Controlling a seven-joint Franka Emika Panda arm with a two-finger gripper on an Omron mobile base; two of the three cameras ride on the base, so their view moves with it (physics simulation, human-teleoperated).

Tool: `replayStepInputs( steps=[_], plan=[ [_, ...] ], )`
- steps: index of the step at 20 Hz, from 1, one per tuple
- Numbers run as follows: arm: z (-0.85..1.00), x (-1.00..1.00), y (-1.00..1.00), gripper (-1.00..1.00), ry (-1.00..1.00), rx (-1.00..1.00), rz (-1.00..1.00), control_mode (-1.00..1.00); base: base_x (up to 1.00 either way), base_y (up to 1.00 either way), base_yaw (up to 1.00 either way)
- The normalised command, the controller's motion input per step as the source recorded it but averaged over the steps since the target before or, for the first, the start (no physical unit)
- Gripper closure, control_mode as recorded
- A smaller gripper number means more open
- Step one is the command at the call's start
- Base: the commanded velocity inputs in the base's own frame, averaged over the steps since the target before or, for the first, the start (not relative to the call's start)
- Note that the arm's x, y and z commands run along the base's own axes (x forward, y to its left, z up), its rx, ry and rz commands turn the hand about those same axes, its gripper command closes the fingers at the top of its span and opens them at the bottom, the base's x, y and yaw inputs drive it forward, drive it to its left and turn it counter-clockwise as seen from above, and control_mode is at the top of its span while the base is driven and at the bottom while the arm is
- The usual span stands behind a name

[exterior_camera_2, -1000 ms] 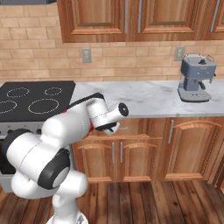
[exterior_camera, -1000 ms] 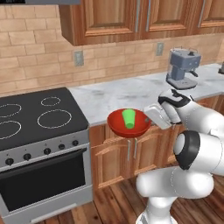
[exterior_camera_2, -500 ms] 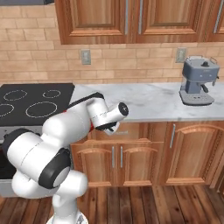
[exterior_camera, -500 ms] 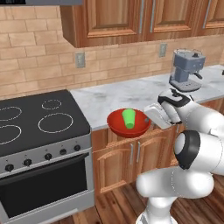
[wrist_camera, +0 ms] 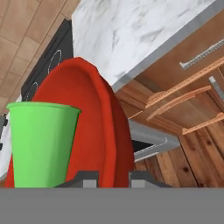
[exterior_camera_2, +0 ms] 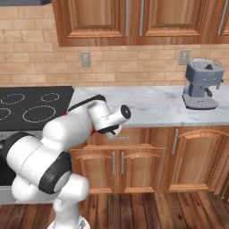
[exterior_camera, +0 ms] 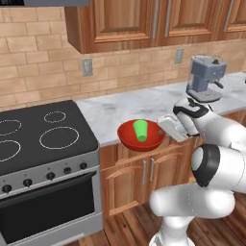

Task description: Place the cup inside the bowl on the dining table and move the bowl to any counter.

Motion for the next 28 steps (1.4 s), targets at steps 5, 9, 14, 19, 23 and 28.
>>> replayStepInputs(
  steps=[5, 9, 14, 19, 23, 28],
  plan=[
    [0.00, 0.00, 0.00, 1.00, 0.00, 0.00, 0.00, 1.00, 0.53, -0.26, 0.00],
    [0.00, 0.00, 0.00, 1.00, 0.00, 0.00, 0.00, 1.00, 0.59, -0.11, 0.00],
    [0.00, 0.00, 0.00, 1.00, 0.00, 0.00, 0.00, 1.00, 0.47, 0.00, 0.00],
    [0.00, 0.00, 0.00, 1.00, 0.00, 0.00, 0.00, 1.00, 0.43, -0.02, 0.00],
    [0.00, 0.00, 0.00, 1.00, 0.00, 0.00, 0.00, 1.00, 0.01, -0.11, -0.01],
    [0.00, 0.00, 0.00, 1.00, 0.00, 0.00, 0.00, 1.00, 0.00, 0.00, 0.00]
  ],
)
